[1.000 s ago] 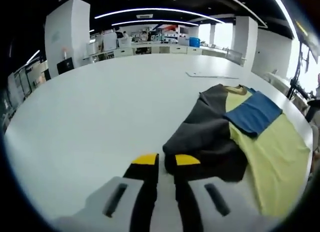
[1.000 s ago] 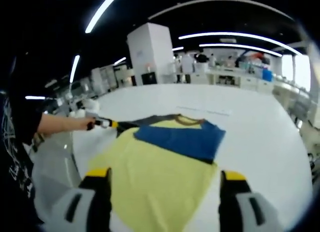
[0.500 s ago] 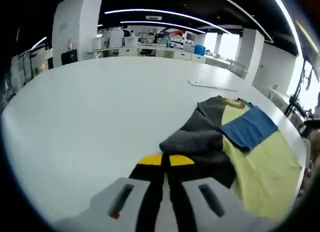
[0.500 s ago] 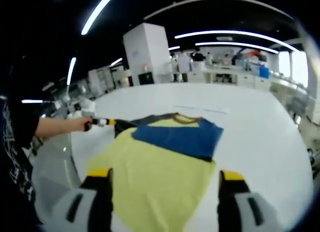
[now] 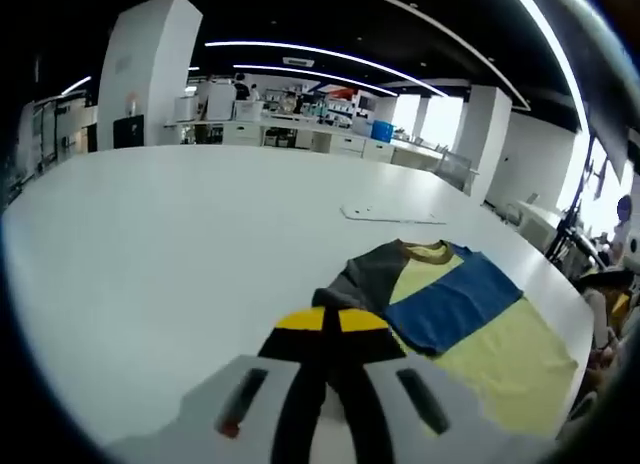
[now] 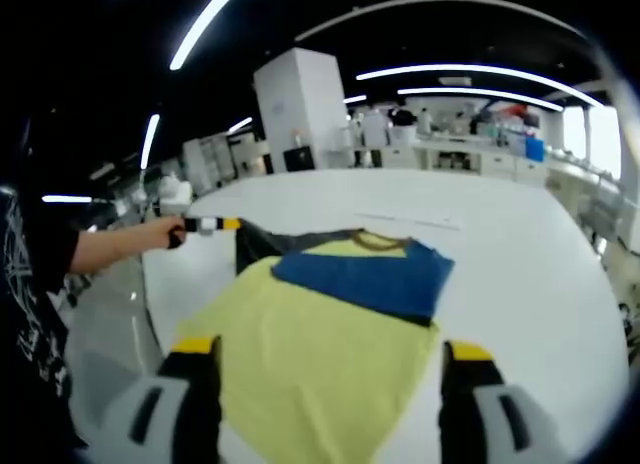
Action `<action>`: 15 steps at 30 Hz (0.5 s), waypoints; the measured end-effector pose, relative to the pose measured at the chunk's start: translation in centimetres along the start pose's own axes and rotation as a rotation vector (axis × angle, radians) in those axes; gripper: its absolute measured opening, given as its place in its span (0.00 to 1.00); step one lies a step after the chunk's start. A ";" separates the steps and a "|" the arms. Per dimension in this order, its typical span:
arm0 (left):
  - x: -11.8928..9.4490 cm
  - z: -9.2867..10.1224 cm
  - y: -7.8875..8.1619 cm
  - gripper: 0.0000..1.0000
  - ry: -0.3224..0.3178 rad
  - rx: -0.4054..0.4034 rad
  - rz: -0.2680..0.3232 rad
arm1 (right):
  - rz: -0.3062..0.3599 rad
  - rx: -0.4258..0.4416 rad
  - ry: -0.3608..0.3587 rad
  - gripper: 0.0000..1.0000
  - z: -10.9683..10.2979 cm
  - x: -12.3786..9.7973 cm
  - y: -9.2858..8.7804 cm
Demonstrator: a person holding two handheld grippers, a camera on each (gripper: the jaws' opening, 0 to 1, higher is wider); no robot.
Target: Fold the garment on the visible template until the final outline fits inside the template.
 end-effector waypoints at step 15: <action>1.0 8.0 0.9 0.00 -0.132 0.101 0.003 | 0.007 0.037 -0.010 0.90 0.3 0.0 -0.8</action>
Point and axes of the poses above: the point that each gripper's makers call its tool centre point, and the gripper's own axes: x roughly forward along the fingers, z roughly to its right, y roughly out of its top, the point moved 7 cm from there along -x, roughly backward along the fingers, and after that the axes turned 6 degrees about y, right-handed, at the moved point
